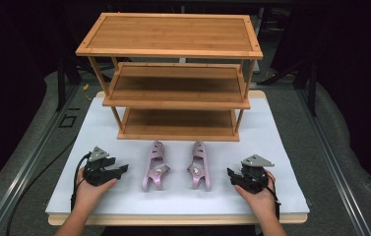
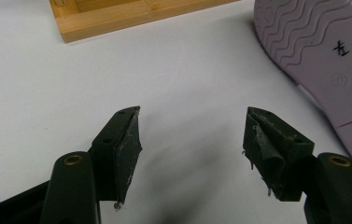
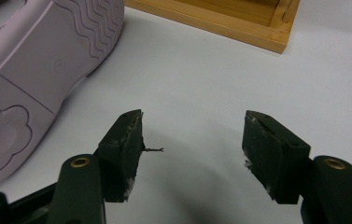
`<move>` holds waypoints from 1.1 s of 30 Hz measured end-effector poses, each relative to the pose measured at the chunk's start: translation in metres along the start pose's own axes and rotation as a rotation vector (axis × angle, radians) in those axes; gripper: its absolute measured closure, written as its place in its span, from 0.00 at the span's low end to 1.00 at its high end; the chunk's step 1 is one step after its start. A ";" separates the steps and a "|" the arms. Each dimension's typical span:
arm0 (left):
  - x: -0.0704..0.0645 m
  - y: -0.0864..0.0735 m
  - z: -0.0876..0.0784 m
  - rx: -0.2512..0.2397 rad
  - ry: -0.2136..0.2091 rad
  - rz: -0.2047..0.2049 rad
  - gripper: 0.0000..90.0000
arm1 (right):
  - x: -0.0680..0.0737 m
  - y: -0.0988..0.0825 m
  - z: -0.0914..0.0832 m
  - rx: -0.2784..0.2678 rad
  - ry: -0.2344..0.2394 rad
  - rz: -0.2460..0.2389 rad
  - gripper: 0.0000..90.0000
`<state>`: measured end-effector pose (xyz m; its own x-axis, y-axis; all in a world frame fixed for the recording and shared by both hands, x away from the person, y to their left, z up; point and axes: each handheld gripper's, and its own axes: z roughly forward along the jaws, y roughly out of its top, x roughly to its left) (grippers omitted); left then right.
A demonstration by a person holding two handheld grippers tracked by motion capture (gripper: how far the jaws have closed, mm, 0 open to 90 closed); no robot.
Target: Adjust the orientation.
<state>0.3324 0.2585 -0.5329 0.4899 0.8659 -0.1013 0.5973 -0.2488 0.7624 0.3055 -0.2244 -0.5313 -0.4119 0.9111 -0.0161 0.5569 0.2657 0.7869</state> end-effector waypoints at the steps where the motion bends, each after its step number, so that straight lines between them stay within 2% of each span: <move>1: 0.000 0.000 -0.001 -0.005 -0.005 -0.007 0.40 | 0.000 0.000 0.000 0.003 0.003 -0.001 0.42; 7: -0.002 0.001 -0.003 -0.021 -0.019 -0.025 0.42 | 0.000 -0.001 0.001 0.002 0.008 0.001 0.42; 11: -0.003 0.000 -0.005 -0.026 -0.030 -0.017 0.46 | 0.001 0.000 0.001 -0.002 0.012 0.004 0.42; 13: -0.004 0.001 -0.006 -0.026 -0.047 -0.009 0.46 | 0.002 0.001 -0.001 -0.015 0.007 0.006 0.42; 15: -0.005 0.001 -0.007 -0.029 -0.068 -0.021 0.48 | 0.002 0.001 -0.003 -0.018 0.007 0.005 0.42; 21: -0.009 0.003 -0.009 -0.033 -0.076 -0.001 0.53 | 0.003 0.002 -0.005 -0.020 0.013 0.003 0.42; 22: -0.011 0.004 -0.011 -0.039 -0.067 0.013 0.54 | 0.003 0.002 -0.004 -0.020 0.014 0.005 0.42; 25: -0.014 0.006 -0.012 -0.043 -0.061 0.018 0.56 | 0.003 0.002 -0.004 -0.022 0.015 0.009 0.42; 28: -0.022 0.009 -0.017 -0.048 -0.053 0.052 0.60 | 0.003 0.003 -0.005 -0.029 0.013 0.009 0.42; 33: -0.036 0.013 -0.024 -0.054 -0.068 0.093 0.74 | 0.004 0.003 -0.006 -0.029 0.014 0.012 0.42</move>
<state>0.3075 0.2342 -0.5037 0.5846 0.8083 -0.0699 0.5133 -0.3017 0.8034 0.3016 -0.2218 -0.5254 -0.4158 0.9095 0.0017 0.5403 0.2455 0.8049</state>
